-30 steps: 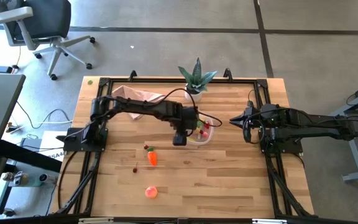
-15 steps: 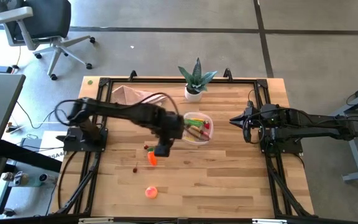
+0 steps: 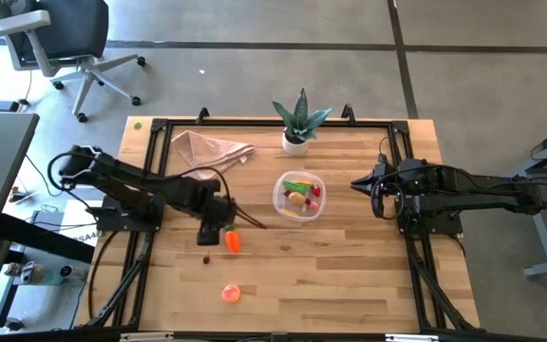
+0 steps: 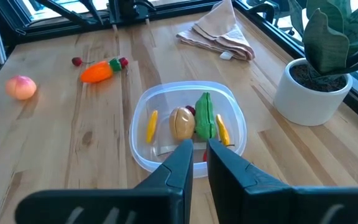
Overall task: Pick and placing Produce into tupperware
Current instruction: Put the carrot into the transparent bin
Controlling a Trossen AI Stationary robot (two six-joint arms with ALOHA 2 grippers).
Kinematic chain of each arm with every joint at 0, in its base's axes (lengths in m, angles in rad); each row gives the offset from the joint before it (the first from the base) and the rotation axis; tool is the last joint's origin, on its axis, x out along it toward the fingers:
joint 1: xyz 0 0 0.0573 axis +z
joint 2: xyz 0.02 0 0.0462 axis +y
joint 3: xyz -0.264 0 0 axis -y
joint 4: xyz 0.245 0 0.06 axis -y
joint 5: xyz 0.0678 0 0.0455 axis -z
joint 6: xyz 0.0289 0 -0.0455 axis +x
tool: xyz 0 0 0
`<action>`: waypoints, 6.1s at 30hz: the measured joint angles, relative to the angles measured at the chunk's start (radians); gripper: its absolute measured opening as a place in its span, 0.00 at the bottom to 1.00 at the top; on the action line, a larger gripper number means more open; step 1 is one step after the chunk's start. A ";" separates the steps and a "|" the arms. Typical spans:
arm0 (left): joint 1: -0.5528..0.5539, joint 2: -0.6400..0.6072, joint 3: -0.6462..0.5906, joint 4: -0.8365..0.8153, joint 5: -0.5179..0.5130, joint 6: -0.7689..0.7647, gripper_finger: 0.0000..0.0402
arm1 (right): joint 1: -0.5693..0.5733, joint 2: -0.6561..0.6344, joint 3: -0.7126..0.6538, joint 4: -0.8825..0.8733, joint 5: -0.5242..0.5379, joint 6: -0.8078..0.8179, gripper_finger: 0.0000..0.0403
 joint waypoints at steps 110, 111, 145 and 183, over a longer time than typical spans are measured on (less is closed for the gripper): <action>-0.136 0.323 0.048 0.209 0.050 1.025 0.51 | 0.000 0.000 0.000 0.000 0.000 0.000 0.09; -0.136 0.327 0.044 0.213 0.050 1.025 0.51 | 0.000 0.000 0.000 0.000 0.000 0.000 0.09; -0.116 0.423 0.030 0.222 -0.056 0.973 0.51 | 0.000 0.000 0.000 0.000 0.000 0.000 0.09; -0.117 0.421 0.031 0.265 -0.037 0.964 0.44 | 0.000 0.000 0.000 0.000 0.000 0.000 0.09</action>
